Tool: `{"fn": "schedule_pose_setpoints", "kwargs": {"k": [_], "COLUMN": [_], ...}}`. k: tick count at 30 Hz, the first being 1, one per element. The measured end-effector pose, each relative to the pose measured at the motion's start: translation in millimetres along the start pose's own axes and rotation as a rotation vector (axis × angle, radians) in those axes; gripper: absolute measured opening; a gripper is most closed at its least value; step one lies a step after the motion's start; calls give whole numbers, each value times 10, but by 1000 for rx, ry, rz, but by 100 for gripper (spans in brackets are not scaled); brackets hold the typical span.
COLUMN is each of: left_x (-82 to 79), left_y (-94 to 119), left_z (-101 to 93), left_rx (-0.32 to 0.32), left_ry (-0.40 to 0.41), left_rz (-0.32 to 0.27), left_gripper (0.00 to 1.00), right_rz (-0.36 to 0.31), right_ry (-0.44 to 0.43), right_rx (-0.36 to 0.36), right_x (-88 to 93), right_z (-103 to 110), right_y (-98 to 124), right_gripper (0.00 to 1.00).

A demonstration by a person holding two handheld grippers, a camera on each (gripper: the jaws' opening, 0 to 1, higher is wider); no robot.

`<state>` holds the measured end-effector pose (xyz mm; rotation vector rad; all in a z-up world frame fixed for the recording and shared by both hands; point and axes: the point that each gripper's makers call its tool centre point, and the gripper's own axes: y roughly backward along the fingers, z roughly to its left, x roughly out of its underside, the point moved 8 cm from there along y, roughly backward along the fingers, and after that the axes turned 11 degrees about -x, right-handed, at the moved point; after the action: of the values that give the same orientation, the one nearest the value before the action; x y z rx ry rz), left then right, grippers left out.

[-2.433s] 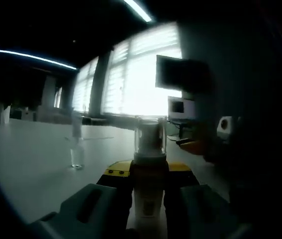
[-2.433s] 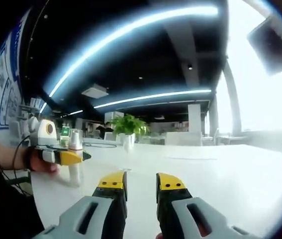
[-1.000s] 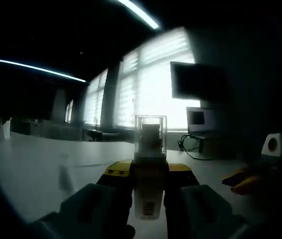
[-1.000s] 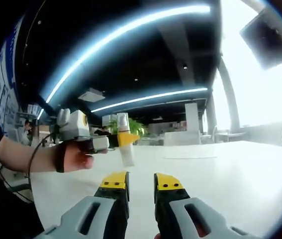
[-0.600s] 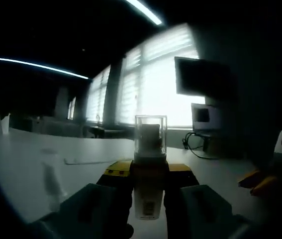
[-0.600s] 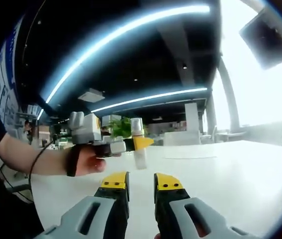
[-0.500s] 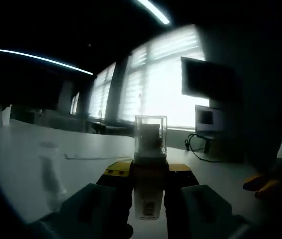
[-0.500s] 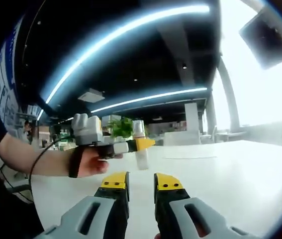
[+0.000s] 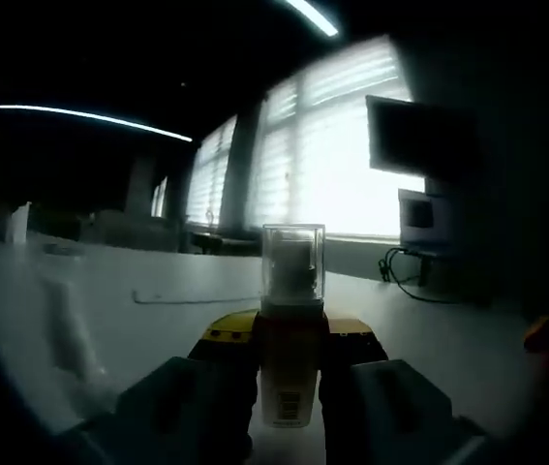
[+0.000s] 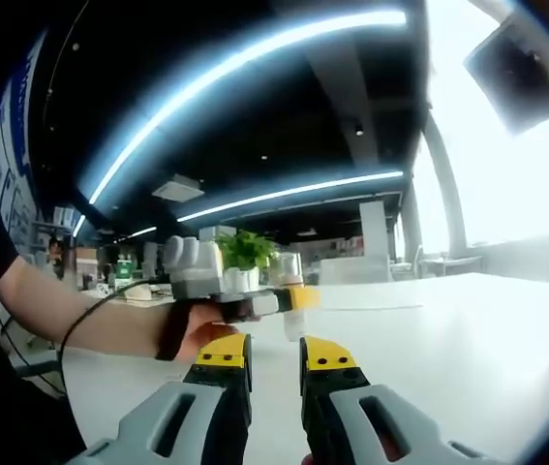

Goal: Clamp pump bottle remove cover press pump head put on cover

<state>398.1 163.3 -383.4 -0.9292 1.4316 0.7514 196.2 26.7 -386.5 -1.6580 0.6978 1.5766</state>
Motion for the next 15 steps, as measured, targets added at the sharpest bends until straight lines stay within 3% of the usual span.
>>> {"fn": "schedule_pose_setpoints", "kwargs": {"k": [5, 12, 15], "left_x": [66, 60, 112], "left_y": [-63, -55, -66], "left_z": [32, -96, -115], "left_rx": [-32, -7, -16], "left_ry": [23, -2, -91], "left_rz": [18, 10, 30], "left_gripper": [14, 14, 14], "right_rz": [0, 3, 2], "right_ry": [-1, 2, 1], "right_rx": [1, 1, 2], "right_x": [4, 7, 9], "right_z": [-28, -13, -21], "right_y": [6, 3, 5], "right_gripper": [14, 14, 14]}}
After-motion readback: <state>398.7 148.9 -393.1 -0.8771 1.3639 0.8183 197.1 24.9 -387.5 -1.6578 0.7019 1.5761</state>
